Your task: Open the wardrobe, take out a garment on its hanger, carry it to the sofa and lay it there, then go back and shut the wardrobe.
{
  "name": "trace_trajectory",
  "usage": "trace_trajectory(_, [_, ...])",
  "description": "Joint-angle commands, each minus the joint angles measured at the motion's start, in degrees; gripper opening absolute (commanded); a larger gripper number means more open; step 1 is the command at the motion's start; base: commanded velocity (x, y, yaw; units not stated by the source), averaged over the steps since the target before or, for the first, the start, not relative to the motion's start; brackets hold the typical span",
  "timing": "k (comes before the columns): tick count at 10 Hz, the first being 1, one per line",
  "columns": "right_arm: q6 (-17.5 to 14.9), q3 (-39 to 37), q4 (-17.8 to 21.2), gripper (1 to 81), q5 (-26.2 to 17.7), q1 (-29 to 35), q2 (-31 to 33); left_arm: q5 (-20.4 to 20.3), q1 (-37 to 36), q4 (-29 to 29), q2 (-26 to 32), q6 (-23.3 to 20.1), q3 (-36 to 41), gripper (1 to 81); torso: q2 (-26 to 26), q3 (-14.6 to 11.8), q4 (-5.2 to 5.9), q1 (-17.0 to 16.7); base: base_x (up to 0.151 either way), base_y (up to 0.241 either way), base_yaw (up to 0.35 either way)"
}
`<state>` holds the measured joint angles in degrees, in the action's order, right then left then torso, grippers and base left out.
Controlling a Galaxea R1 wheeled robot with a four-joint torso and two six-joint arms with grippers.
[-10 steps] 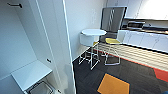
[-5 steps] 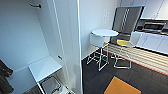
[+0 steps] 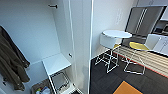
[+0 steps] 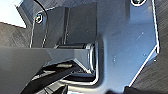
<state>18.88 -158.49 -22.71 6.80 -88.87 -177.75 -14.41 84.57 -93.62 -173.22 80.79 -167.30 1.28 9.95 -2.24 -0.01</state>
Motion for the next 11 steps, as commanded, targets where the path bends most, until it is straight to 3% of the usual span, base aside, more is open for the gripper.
trace_trajectory(1, [-0.25,0.47,0.3,81.1,-2.85,1.19,-0.52,2.28,-1.64,0.02,0.06,-0.37,-0.48,81.1,0.0,-1.25,0.0,0.01,0.0,0.0,0.309])
trace_trajectory(2, [-0.25,0.47,0.3,81.1,-2.85,1.19,-0.52,2.28,-1.63,0.02,-0.03,-0.37,-0.48,81.1,0.0,-5.69,0.0,0.01,0.0,0.0,0.309])
trace_trajectory(3, [-0.25,0.47,0.3,81.1,-2.85,1.28,-0.52,2.28,-1.55,-0.07,-0.03,-0.37,-0.48,81.1,0.0,-0.37,0.0,0.01,0.0,0.0,0.309])
trace_trajectory(6, [-0.25,0.21,0.3,81.1,-2.85,1.8,-0.44,2.28,-1.64,0.02,-0.03,-0.37,-0.48,81.1,0.02,-2.82,0.0,0.01,0.0,0.0,0.309])
trace_trajectory(7, [-0.25,0.3,0.3,81.1,-2.85,1.8,-0.35,2.28,-1.64,0.02,-0.03,-0.37,-0.48,81.1,0.02,-3.15,1.33,0.01,0.0,0.0,0.309])
trace_trajectory(8, [-0.25,0.47,0.3,81.1,-2.85,1.8,-0.35,2.28,-1.64,0.02,-0.12,-0.46,-0.48,81.1,0.02,-3.08,5.32,0.01,0.0,0.0,0.309])
trace_trajectory(9, [-0.25,0.47,0.3,81.1,-2.76,1.8,-0.35,2.28,-1.55,0.02,-0.12,-0.46,-0.48,81.1,0.02,-3.04,0.31,0.01,0.0,0.0,0.309])
trace_trajectory(11, [-0.25,0.21,0.3,81.1,-2.85,1.8,-0.34,2.28,-1.64,0.02,-0.2,-0.46,-0.48,81.1,0.02,-3.04,1.36,0.01,0.0,0.0,0.309])
